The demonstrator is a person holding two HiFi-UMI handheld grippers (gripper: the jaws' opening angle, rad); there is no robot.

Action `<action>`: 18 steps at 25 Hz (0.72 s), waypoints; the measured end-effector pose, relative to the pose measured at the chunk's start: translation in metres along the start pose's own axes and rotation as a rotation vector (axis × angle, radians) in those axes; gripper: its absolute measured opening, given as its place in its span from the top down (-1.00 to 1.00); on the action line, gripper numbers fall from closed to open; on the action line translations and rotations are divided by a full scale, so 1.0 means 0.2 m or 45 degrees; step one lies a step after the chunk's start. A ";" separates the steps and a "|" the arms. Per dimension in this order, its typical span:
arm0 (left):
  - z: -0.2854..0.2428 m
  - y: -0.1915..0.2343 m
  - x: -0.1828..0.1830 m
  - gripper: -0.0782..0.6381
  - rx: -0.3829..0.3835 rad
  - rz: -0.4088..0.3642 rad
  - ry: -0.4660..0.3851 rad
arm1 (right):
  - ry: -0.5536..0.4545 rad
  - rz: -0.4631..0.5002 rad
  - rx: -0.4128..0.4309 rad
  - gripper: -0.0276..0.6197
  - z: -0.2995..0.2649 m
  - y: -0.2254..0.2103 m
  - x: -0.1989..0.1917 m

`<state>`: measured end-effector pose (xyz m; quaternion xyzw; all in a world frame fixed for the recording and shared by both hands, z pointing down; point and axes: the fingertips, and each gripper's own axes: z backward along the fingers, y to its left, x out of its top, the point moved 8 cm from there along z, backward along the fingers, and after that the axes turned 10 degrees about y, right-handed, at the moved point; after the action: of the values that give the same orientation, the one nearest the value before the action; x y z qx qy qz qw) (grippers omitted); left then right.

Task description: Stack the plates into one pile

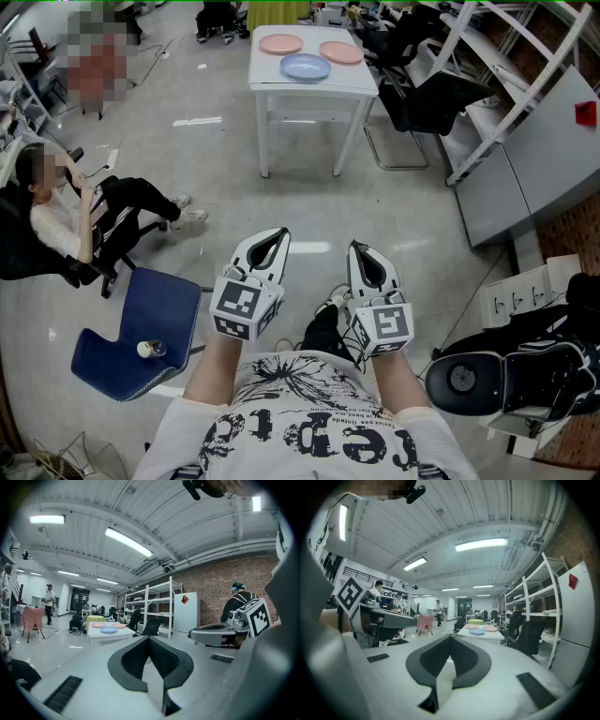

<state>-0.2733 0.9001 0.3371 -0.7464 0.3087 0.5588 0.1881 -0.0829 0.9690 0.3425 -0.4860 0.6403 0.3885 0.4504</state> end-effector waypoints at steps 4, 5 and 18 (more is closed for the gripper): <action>0.00 0.01 0.01 0.78 -0.034 -0.025 -0.038 | -0.005 0.000 -0.002 0.90 -0.03 0.02 0.00; 0.01 0.02 0.01 0.78 -0.029 -0.027 -0.052 | -0.008 0.000 0.001 0.90 -0.04 0.02 0.00; -0.15 0.13 0.01 0.78 -0.013 -0.005 -0.018 | 0.006 -0.067 -0.001 0.90 -0.20 -0.07 0.02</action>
<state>-0.2698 0.8612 0.3454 -0.7438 0.3032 0.5653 0.1876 -0.0768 0.9270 0.3501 -0.5038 0.6282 0.3755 0.4588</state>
